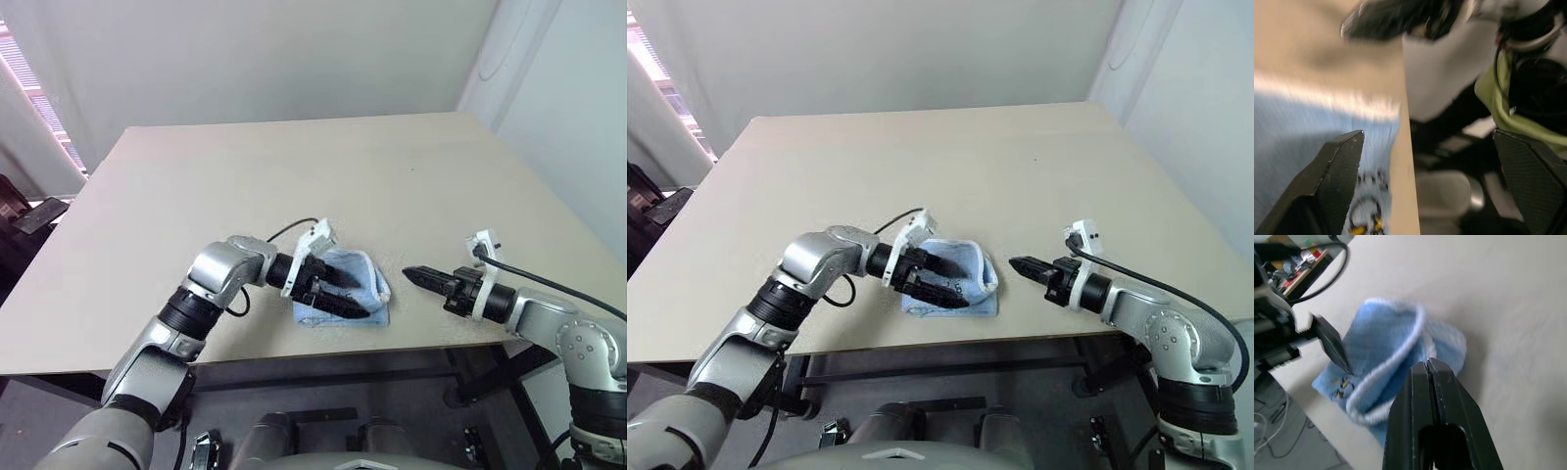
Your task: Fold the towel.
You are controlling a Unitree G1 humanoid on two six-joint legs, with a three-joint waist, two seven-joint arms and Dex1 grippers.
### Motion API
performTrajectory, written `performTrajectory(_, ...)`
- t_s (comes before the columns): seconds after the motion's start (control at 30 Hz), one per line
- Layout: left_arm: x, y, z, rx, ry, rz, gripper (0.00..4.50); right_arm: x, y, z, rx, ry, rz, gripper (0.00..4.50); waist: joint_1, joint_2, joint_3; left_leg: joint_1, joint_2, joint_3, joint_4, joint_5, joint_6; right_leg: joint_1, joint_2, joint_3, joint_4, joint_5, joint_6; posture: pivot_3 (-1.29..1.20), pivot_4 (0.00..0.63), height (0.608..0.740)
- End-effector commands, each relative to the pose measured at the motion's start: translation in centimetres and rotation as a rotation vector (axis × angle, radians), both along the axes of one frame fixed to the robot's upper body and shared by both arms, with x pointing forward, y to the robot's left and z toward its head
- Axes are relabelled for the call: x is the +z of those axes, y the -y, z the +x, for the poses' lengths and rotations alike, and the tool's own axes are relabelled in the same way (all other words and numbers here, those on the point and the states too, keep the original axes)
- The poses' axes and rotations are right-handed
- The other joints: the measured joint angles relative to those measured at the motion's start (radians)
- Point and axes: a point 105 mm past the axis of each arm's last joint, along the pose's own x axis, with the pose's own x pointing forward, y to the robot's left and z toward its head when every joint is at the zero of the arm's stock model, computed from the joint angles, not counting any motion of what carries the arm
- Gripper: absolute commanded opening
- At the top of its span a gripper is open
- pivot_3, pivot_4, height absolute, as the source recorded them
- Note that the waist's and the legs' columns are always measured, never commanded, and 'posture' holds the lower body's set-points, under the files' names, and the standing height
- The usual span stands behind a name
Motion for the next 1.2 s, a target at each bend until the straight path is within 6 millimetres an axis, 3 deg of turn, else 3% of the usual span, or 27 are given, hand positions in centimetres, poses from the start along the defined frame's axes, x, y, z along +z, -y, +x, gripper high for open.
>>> performTrajectory(0.03, 2.7, -1.8, 2.0, 0.114, 0.191, -0.058, 4.47, 3.4, -1.6, 0.1, 0.069, 0.155, 0.033, 0.00, 0.001, 0.000, 0.000, 0.000, 0.000, 0.000, 0.000, 0.000, 0.000, 0.000, 0.000, 0.000, 0.000, 0.000, 0.000, 0.00, 0.000, 0.740)
performTrajectory(0.07, 3.1, -2.9, 2.9, 0.180, 0.197, -0.065, 4.47, 3.9, -2.1, 0.4, 0.077, 0.179, 0.044, 0.00, -0.001, 0.000, 0.000, 0.000, 0.000, 0.000, 0.000, 0.000, 0.000, 0.000, 0.000, 0.000, 0.000, 0.000, 0.001, 0.00, 0.000, 0.740)
performTrajectory(0.13, 4.0, -4.6, 3.5, 0.245, 0.201, -0.098, 3.89, 4.8, -3.0, 0.9, 0.100, 0.236, 0.057, 0.00, -0.002, 0.000, 0.000, 0.000, 0.000, 0.000, 0.000, 0.000, 0.000, 0.000, 0.000, 0.000, 0.000, 0.001, 0.002, 0.00, 0.000, 0.740)
performTrajectory(0.3, 4.1, -7.0, 4.2, 0.344, 0.250, -0.113, 2.07, 5.9, -5.0, 1.7, 0.175, 0.324, 0.046, 0.00, 0.002, 0.000, 0.000, 0.000, -0.001, 0.000, 0.000, 0.000, 0.000, 0.000, 0.001, 0.000, 0.000, 0.001, 0.003, 0.00, 0.000, 0.740)
performTrajectory(0.43, 2.8, -6.7, 4.3, 0.367, 0.317, -0.081, 0.56, 4.8, -6.4, 1.7, 0.257, 0.319, 0.012, 0.00, 0.002, -0.001, 0.000, 0.000, -0.002, 0.000, 0.001, 0.000, 0.000, 0.001, 0.000, 0.000, 0.000, 0.002, 0.003, 0.00, 0.000, 0.740)
performTrajectory(0.5, 1.6, -6.0, 3.8, 0.342, 0.371, -0.055, 0.04, 3.8, -6.7, 1.8, 0.286, 0.296, -0.011, 0.00, 0.001, -0.001, 0.000, 0.000, -0.002, 0.000, 0.002, 0.000, 0.000, 0.001, 0.000, 0.000, 0.000, 0.002, 0.003, 0.00, 0.000, 0.740)
performTrajectory(0.73, -3.4, -4.2, 2.5, 0.292, 0.319, -0.032, 0.04, -1.2, -6.5, 1.8, 0.326, 0.154, -0.084, 0.00, 0.001, 0.000, -0.001, 0.001, -0.002, 0.000, 0.002, 0.000, 0.000, 0.001, 0.001, 0.000, 0.001, 0.002, 0.002, 0.00, 0.000, 0.740)
performTrajectory(1.0, -9.1, -2.8, 2.9, 0.337, 0.199, 0.001, 0.04, -7.6, -6.5, 1.1, 0.321, -0.018, -0.156, 0.00, 0.001, 0.000, -0.001, 0.002, -0.002, 0.000, 0.003, 0.000, 0.000, 0.002, 0.001, 0.000, 0.001, 0.003, 0.002, 0.00, 0.000, 0.740)
performTrajectory(1.1, -10.0, -2.7, 2.7, 0.320, 0.198, 0.012, 0.04, -7.8, -6.4, 1.1, 0.316, -0.019, -0.161, 0.00, 0.001, 0.000, -0.002, 0.002, -0.002, 0.000, 0.004, 0.000, 0.000, 0.003, 0.002, 0.000, 0.001, 0.003, 0.002, 0.00, 0.000, 0.740)
performTrajectory(1.2, -9.4, -2.6, 2.7, 0.310, 0.193, -0.025, 0.04, -7.5, -6.4, 1.3, 0.311, -0.005, -0.153, 0.00, 0.001, 0.000, -0.002, 0.006, -0.002, 0.000, 0.004, 0.000, 0.000, 0.005, 0.002, 0.000, 0.001, 0.003, 0.002, 0.00, 0.000, 0.740)
